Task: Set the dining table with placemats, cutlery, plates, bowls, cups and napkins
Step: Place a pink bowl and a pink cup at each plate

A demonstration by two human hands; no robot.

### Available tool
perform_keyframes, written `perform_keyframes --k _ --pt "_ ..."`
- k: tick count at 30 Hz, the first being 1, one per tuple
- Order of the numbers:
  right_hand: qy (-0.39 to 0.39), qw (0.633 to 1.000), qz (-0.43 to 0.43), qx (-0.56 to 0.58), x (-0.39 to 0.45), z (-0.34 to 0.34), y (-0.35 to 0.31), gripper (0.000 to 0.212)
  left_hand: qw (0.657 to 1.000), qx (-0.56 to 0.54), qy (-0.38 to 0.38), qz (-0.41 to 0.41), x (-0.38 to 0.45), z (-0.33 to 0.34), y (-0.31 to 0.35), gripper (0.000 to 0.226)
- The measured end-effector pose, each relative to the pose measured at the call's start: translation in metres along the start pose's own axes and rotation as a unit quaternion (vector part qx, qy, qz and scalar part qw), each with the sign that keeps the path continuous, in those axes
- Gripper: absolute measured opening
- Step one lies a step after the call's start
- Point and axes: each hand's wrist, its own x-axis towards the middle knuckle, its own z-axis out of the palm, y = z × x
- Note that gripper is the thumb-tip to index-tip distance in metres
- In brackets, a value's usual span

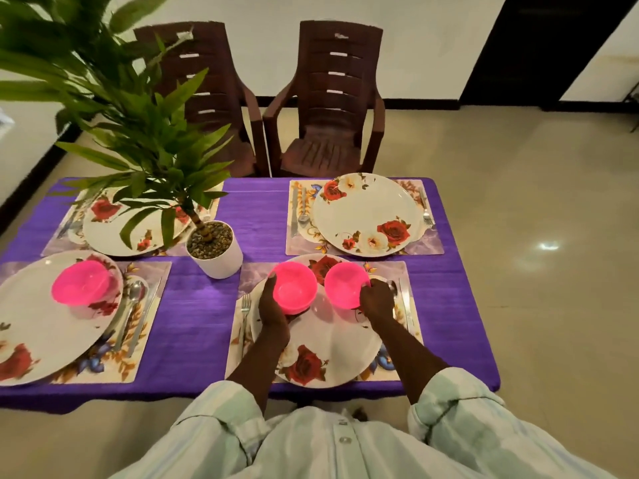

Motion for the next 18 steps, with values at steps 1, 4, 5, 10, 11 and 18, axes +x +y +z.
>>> perform_keyframes --k 1,4,5,10,11,18 --pt "-0.006 1.000 0.003 0.001 0.001 0.000 0.000 0.027 1.000 0.006 -0.003 0.000 -0.003 0.000 0.000 0.073" --pt "-0.021 1.000 0.006 0.002 0.004 -0.002 -0.002 0.029 1.000 0.011 -0.006 0.003 -0.008 0.000 0.000 0.064" --pt "-0.024 1.000 0.004 0.001 0.006 -0.001 -0.002 0.029 1.000 0.014 -0.009 0.003 -0.010 0.000 0.000 0.068" --pt "-0.036 0.999 0.003 -0.007 0.009 0.001 -0.006 0.035 1.000 0.014 -0.011 0.012 -0.014 -0.001 0.001 0.056" --pt "-0.035 0.999 0.003 -0.003 0.009 0.001 -0.006 0.039 1.000 0.012 -0.011 0.014 -0.014 -0.001 0.002 0.055" --pt "-0.031 0.999 0.014 -0.012 0.018 0.004 -0.002 0.043 1.000 0.007 -0.012 0.012 -0.012 0.001 0.005 0.056"
